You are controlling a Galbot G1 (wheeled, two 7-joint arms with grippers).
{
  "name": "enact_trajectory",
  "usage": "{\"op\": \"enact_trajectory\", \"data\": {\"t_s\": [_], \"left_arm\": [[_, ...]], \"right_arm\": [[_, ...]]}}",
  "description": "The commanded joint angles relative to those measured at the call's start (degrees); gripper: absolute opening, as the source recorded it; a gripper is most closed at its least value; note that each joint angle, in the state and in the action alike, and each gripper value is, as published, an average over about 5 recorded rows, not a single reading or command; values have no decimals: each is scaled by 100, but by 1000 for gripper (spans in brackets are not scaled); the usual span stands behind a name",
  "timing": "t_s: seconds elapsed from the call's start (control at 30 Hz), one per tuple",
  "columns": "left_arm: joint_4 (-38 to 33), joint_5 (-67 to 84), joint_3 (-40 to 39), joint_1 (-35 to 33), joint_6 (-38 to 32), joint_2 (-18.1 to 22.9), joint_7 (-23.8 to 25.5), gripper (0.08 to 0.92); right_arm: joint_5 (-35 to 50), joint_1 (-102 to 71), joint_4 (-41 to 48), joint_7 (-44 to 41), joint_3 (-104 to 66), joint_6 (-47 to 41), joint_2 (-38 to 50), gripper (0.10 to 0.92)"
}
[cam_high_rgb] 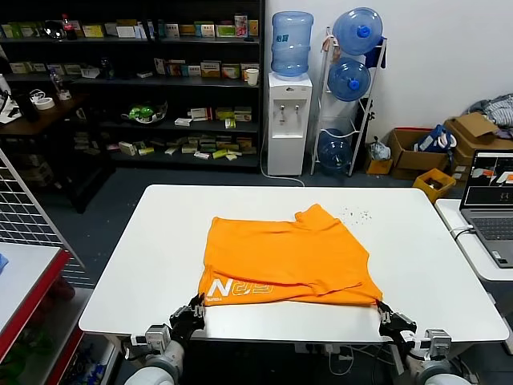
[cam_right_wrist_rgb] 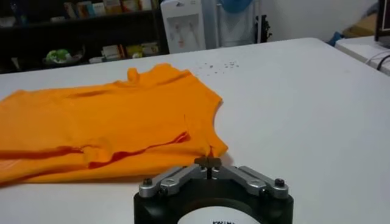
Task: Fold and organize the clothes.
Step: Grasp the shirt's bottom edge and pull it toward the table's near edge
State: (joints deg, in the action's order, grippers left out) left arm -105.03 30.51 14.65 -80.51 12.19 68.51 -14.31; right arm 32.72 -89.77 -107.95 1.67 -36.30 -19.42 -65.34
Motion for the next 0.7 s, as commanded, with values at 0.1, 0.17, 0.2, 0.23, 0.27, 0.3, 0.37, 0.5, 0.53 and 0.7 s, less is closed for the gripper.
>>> {"op": "enact_trajectory", "data": {"t_s": [0.1, 0.17, 0.2, 0.23, 0.27, 0.3, 0.37, 0.5, 0.53, 0.7], "left_arm": [[-409, 179, 135, -247, 49, -271, -105, 91], [-571, 306, 238, -392, 95, -379, -115, 89], [-647, 366, 291, -471, 118, -422, -119, 89], [-710, 414, 339, -544, 136, -458, -121, 89], [-761, 446, 376, -616, 148, -485, -122, 89], [-817, 469, 411, -690, 156, -506, -123, 89], [-901, 473, 456, -817, 160, -525, -114, 89], [-1089, 482, 504, -1094, 205, -523, -80, 89], [-1130, 481, 504, -1160, 225, -514, -75, 89], [-1284, 450, 559, -1397, 281, -467, -90, 147]], "right_arm": [[113, -464, -394, 57, -180, -26, 87, 123], [134, -665, -553, 67, -257, -34, 98, 123], [136, -768, -624, 74, -287, -40, 95, 123], [133, -876, -698, 79, -317, -45, 88, 123], [125, -972, -760, 84, -341, -49, 80, 123], [115, -1077, -823, 86, -365, -51, 70, 123], [81, -1291, -943, 81, -411, -66, 43, 123], [-102, -1603, -1083, 77, -461, -88, -38, 127], [-166, -1642, -1098, 79, -475, -77, -53, 136], [-320, -1595, -1294, 131, -689, -72, 8, 258]]}}
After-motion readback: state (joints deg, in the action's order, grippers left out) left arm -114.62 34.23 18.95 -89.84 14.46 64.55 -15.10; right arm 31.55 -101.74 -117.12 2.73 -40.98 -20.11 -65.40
